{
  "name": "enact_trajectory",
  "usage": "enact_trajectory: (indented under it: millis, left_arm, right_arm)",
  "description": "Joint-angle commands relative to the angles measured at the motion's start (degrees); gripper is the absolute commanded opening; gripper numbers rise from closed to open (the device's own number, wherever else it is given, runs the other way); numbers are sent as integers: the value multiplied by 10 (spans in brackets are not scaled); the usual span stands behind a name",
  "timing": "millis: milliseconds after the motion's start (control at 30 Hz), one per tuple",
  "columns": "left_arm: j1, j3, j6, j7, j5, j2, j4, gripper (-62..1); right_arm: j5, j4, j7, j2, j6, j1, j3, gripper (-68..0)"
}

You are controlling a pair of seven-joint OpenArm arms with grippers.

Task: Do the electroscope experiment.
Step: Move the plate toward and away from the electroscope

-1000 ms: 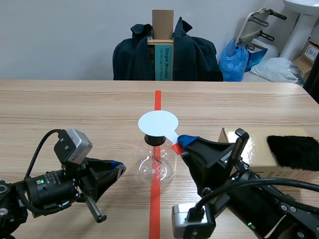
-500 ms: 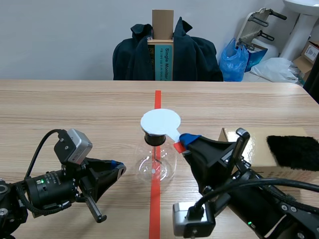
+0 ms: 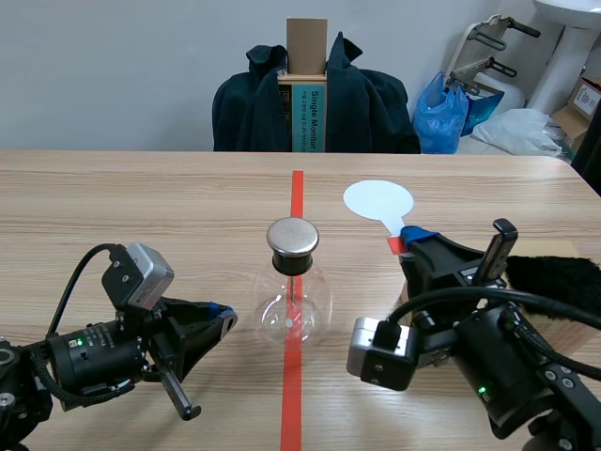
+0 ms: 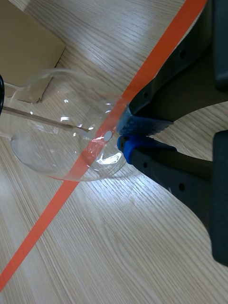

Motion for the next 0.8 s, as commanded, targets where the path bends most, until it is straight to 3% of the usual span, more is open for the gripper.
enact_trajectory:
  millis: [0, 267, 767]
  left_arm:
    - [0, -5, -3, -10, -4, -2, 12, -580]
    - [0, -5, -3, -10, -4, -2, 12, -580]
    - [0, -5, -3, -10, -4, -2, 12, -580]
  right_arm:
    - [6, 14, -10, 3, -5, 5, 2, -667]
    - [6, 14, -29, 3, -5, 5, 3, -667]
    - [6, 14, 133, 3, -26, 5, 2, -667]
